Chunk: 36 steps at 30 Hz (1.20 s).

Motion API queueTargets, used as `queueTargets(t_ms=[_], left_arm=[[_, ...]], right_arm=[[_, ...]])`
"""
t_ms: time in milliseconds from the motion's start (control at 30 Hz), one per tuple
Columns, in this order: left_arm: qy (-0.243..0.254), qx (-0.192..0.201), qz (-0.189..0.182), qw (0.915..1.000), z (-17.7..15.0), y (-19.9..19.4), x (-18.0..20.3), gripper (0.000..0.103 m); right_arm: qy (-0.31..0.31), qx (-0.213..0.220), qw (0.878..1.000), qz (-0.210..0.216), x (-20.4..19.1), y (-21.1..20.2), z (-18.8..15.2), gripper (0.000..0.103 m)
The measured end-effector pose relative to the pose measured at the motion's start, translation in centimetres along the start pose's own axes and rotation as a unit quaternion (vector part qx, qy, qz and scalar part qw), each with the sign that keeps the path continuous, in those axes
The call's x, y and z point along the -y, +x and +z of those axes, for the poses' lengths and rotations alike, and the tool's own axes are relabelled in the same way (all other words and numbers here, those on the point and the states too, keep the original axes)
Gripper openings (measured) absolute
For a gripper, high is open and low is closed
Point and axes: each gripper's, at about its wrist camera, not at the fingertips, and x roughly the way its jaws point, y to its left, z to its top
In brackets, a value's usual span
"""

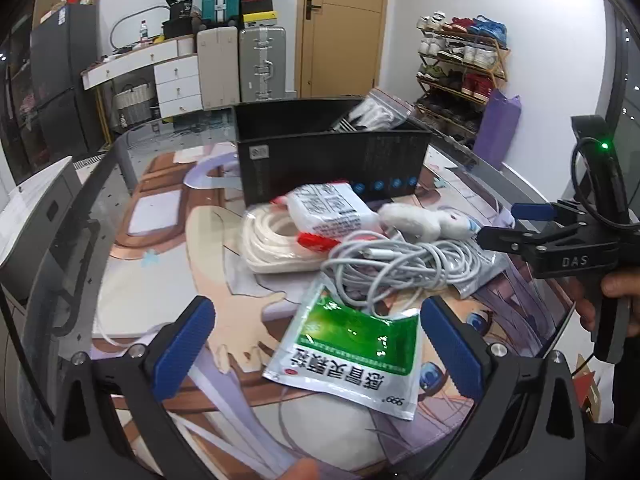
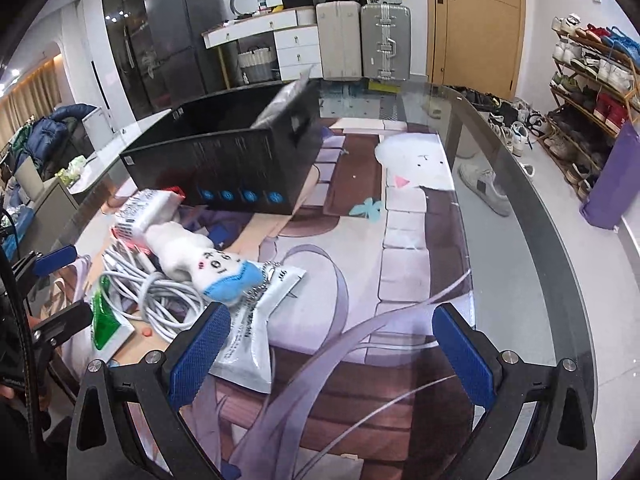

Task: Organize soft objects
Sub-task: 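Move both tools back toward the remaining items on the table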

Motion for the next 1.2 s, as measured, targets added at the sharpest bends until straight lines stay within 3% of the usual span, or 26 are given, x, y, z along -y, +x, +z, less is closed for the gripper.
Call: queueTargets(t_ms=[467, 1000, 1200], left_arm=[[0.013, -0.039, -0.014, 0.9991, -1.3, 1.4, 0.6, 0.103], [0.022, -0.04, -0.016, 0.9988, -1.3, 1.3, 0.8, 0.103], [0.024, -0.04, -0.015, 0.9988, -1.3, 1.3, 0.8, 0.103]], right_arm=[[-0.038, -0.015, 0.999, 0.029, -2.2, 0.8, -0.6, 0.103], [-0.118, -0.031, 0.991, 0.051, -5.9, 0.9, -2.0, 0.103], [-0.098, -0.035, 0.994, 0.039, -4.9, 1.0, -1.9, 0.103]])
